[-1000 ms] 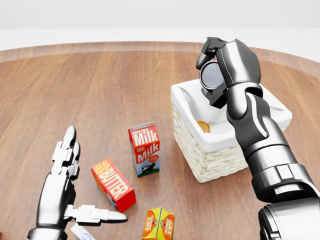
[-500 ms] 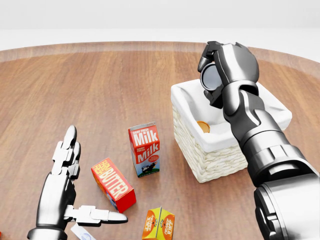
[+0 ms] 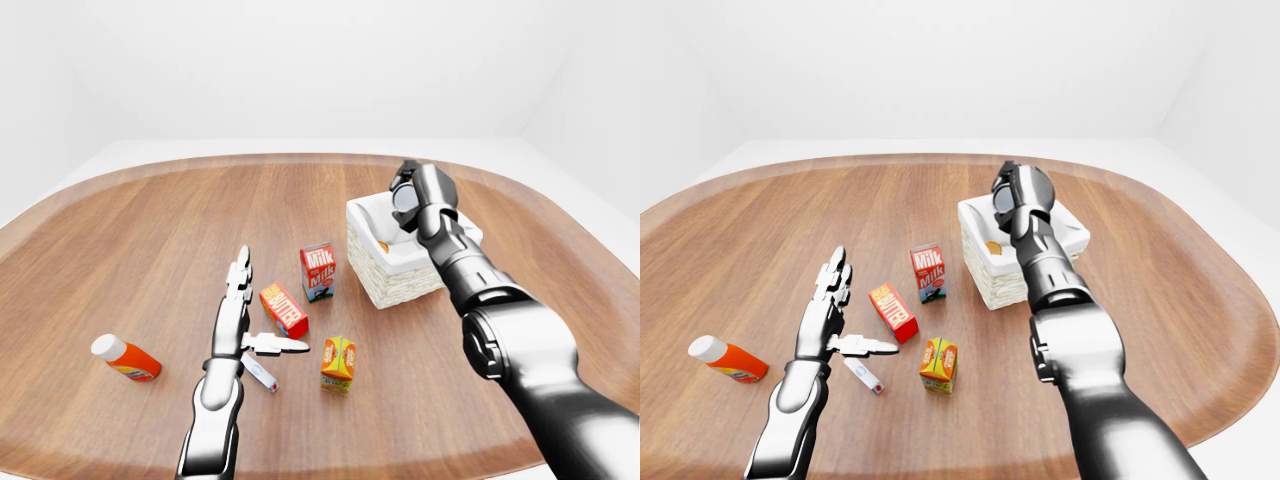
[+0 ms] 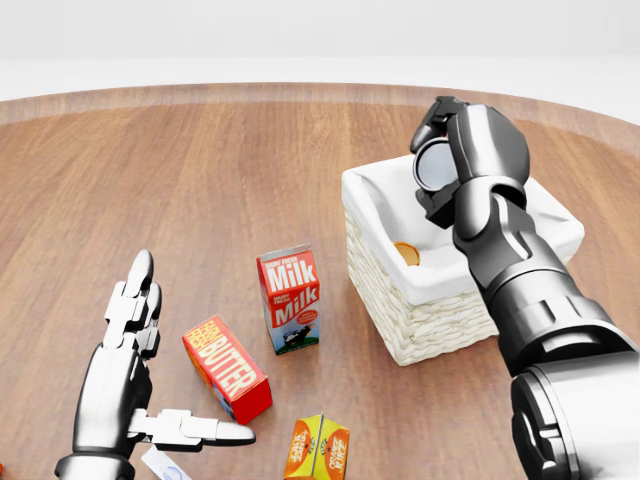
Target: Pick up the alphabet soup and the tomato sauce, and put them in the basket.
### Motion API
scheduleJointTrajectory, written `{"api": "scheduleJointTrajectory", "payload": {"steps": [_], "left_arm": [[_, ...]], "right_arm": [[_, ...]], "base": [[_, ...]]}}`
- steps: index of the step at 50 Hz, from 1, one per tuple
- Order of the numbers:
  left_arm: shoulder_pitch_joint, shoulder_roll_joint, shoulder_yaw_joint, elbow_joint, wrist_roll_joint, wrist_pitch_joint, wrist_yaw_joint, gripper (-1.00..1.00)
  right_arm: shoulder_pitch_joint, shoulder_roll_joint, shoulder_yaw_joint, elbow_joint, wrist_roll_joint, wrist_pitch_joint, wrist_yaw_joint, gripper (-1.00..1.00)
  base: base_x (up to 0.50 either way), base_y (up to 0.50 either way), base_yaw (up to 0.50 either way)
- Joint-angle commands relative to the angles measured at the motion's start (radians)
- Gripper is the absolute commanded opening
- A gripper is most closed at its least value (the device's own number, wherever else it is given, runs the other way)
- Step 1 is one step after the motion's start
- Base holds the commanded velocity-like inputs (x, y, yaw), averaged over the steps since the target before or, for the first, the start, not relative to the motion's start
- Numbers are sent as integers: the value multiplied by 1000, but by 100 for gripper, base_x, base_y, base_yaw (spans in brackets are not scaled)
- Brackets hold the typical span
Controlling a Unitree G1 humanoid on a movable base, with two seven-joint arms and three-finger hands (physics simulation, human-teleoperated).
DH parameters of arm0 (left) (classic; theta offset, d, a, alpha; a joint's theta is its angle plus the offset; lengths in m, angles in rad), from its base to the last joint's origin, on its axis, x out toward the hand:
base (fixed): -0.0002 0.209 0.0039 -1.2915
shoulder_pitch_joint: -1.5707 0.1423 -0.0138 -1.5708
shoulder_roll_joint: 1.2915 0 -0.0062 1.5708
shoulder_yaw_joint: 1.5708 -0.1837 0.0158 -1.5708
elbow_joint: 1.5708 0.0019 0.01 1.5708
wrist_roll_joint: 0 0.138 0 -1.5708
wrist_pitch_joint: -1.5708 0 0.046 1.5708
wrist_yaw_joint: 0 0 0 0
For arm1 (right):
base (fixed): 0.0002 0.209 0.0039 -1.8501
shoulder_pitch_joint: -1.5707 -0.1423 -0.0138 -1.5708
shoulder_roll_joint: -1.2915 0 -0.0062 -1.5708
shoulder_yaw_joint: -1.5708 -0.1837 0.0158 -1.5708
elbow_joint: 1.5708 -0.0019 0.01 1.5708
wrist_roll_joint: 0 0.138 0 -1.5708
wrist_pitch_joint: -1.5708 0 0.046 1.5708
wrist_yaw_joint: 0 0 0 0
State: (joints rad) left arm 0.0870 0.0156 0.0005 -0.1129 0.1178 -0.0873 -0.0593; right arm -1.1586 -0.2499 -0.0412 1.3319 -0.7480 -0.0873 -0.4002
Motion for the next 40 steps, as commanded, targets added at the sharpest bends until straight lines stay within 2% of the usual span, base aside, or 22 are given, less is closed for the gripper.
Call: {"api": "scheduleJointTrajectory", "payload": {"steps": [1, 8, 40], "left_arm": [[-5, 1, 1, 10, -4, 0, -2, 100], [-2, 2, 2, 7, -4, 0, -5, 100], [0, 1, -1, 9, 0, 0, -5, 100]], "right_arm": [[23, -9, -34, 2, 64, 0, -24, -100], [37, -7, -46, 2, 120, 0, -19, -100], [90, 14, -39, 10, 140, 0, -40, -100]], "base": [[0, 0, 0], [0, 0, 0], [0, 0, 0]]}}
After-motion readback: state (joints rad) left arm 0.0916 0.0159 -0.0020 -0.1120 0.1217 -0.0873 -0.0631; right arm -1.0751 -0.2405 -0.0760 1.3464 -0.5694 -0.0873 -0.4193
